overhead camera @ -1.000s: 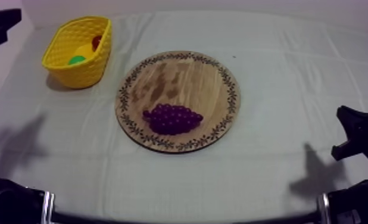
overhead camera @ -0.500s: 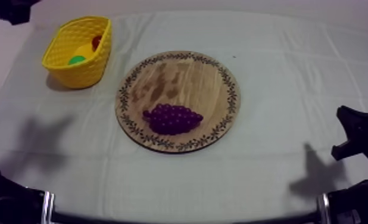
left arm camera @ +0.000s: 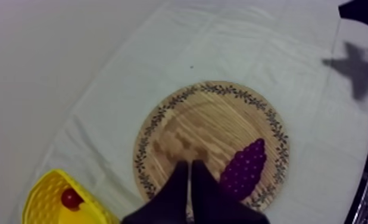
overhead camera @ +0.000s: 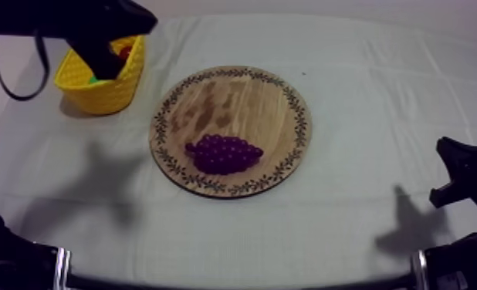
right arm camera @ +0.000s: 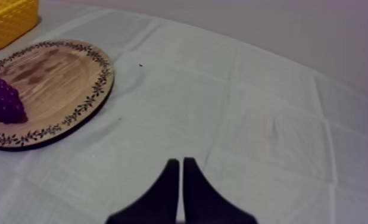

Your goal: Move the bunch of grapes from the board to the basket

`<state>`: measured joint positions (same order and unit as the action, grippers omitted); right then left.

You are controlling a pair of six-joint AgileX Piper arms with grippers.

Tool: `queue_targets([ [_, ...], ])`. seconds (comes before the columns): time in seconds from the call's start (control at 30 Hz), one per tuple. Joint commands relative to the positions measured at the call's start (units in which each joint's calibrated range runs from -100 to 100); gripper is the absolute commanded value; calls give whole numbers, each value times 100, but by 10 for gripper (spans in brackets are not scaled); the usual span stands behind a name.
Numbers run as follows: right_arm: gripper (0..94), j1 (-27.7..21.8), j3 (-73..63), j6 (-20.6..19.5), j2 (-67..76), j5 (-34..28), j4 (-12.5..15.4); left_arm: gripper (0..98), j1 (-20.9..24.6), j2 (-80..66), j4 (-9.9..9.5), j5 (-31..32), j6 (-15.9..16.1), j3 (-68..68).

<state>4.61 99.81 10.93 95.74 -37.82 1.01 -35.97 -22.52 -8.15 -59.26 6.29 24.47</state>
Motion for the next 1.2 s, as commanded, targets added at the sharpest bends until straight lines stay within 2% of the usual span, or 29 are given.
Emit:
queue_targets([
  [0.0,4,-2,-3,-1,1,0,-1,0,-103,333,-70,-4,-30,-49],
  [0.17,4,-2,-3,-1,1,0,-1,0,-225,921,-161,-8,23,-109],
  [0.37,4,-2,-3,-1,1,0,-1,0,-271,1447,-167,19,124,-108],
  [0.5,4,-2,-3,-1,1,0,-1,0,-283,1679,-120,5,181,-178],
  [0.63,4,-2,-3,-1,1,0,-1,27,-275,1824,6,-162,344,-296],
  [0.73,4,-2,-3,-1,1,0,-1,135,-260,1889,79,-396,384,-404],
  [0.8,4,-2,-3,-1,1,0,-1,252,-255,1914,86,-580,331,-473],
  [0.87,4,-2,-3,-1,1,0,-1,406,-245,1931,71,-786,267,-518],
  [1.0,4,-2,-3,-1,1,0,-1,775,-183,1948,79,-1204,235,-514],
  [1.07,4,-2,-3,-1,1,0,-1,871,-162,1956,114,-1334,260,-496],
  [1.17,4,-2,-3,-1,1,0,-1,931,-161,1957,144,-1397,281,-480],
])
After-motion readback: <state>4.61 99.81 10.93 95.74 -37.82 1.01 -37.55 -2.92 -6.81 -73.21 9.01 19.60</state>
